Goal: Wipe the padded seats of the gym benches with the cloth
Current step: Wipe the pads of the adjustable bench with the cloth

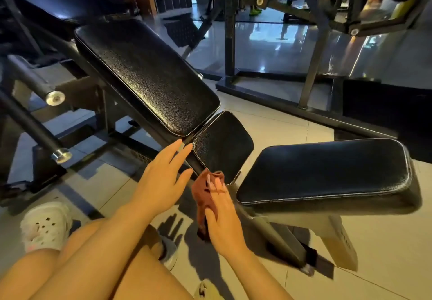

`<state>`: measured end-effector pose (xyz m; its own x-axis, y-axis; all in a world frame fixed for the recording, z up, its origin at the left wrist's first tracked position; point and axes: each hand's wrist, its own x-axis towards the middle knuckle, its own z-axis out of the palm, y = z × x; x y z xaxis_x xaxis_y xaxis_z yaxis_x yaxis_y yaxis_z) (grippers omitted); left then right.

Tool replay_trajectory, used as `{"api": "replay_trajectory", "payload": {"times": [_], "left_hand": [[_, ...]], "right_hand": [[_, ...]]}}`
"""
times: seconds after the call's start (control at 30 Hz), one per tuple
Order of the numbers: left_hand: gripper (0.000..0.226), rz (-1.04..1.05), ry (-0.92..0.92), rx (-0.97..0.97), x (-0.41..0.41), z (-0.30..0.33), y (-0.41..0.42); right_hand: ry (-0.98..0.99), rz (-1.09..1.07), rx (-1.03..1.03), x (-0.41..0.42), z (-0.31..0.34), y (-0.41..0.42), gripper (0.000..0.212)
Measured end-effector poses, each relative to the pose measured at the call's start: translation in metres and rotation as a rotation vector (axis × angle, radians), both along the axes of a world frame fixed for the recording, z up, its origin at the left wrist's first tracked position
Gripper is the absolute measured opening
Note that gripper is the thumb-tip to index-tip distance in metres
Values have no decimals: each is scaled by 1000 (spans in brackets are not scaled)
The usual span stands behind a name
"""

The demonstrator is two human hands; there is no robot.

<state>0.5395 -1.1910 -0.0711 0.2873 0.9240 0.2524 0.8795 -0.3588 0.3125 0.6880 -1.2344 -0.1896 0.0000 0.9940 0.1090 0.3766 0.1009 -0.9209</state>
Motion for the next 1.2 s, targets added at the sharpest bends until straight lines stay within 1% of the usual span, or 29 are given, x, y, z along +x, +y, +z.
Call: {"api": "replay_trajectory", "payload": {"times": [0.03, 0.07, 0.1, 0.13, 0.2, 0.27, 0.33, 0.4, 0.43, 0.47, 0.5, 0.53, 0.63, 0.7, 0.73, 0.8, 0.87, 0.93, 1.0, 1.07, 1.13, 1.2], "left_hand": [[59, -16, 13, 1, 1, 0, -3], [59, -31, 35, 9, -1, 0, -5], [59, -38, 55, 22, -3, -1, -8], [60, -33, 67, 25, -7, -2, -12], [60, -3, 69, 8, -13, -6, -20], [57, 7, 76, -8, -19, -9, -27], [56, -12, 89, 29, -26, -10, -30], [61, -21, 25, 70, -34, -3, -32], [59, -1, -61, 77, -39, 4, -32], [57, 14, -156, 87, -44, 13, -33], [57, 16, -235, 114, -52, 22, -33], [58, 12, -277, 148, -60, 31, -35], [64, -14, -253, 195, -93, 53, -39], [61, 17, -258, 197, -125, 61, -41], [57, 38, -290, 195, -139, 63, -42], [51, 138, -406, 170, -175, 65, -46], [40, 252, -523, 154, -214, 67, -54], [33, 339, -596, 154, -251, 68, -69], [28, 442, -630, 169, -284, 71, -87], [22, 560, -741, 190, -314, 67, -104], [17, 689, -874, 182, -336, 61, -122], [12, 820, -891, 143, -352, 55, -141]], "right_hand": [[134, -45, -99, 1, 0, -7, 48], [222, -78, -162, 3, 0, -10, 41], [265, -90, -164, 5, 3, -11, 36], [249, -82, -118, 8, 9, -13, 34], [213, -50, -21, 17, 27, -12, 40], [252, -58, -4, 24, 53, -3, 41], [312, -88, -30, 25, 74, 7, 35], [340, -43, -61, 20, 93, 12, 32], [332, 10, -62, 16, 101, 14, 25], [312, 81, -60, 10, 110, 15, 20], [289, 164, -46, 1, 119, 19, 20], [240, 243, -26, -8, 128, 24, 20], [17, 420, 119, -49, 155, 50, 20], [-67, 536, 222, -93, 170, 65, 16], [-98, 584, 261, -113, 177, 70, 15], [-132, 694, 289, -160, 185, 78, 15], [-146, 799, 299, -209, 189, 82, 12], [-198, 906, 313, -254, 191, 86, 8], [-244, 1003, 319, -296, 194, 85, 12], [-295, 1079, 354, -336, 194, 79, 18], [-423, 1173, 442, -374, 191, 67, 21], [-557, 1271, 512, -407, 185, 52, 19]]}}
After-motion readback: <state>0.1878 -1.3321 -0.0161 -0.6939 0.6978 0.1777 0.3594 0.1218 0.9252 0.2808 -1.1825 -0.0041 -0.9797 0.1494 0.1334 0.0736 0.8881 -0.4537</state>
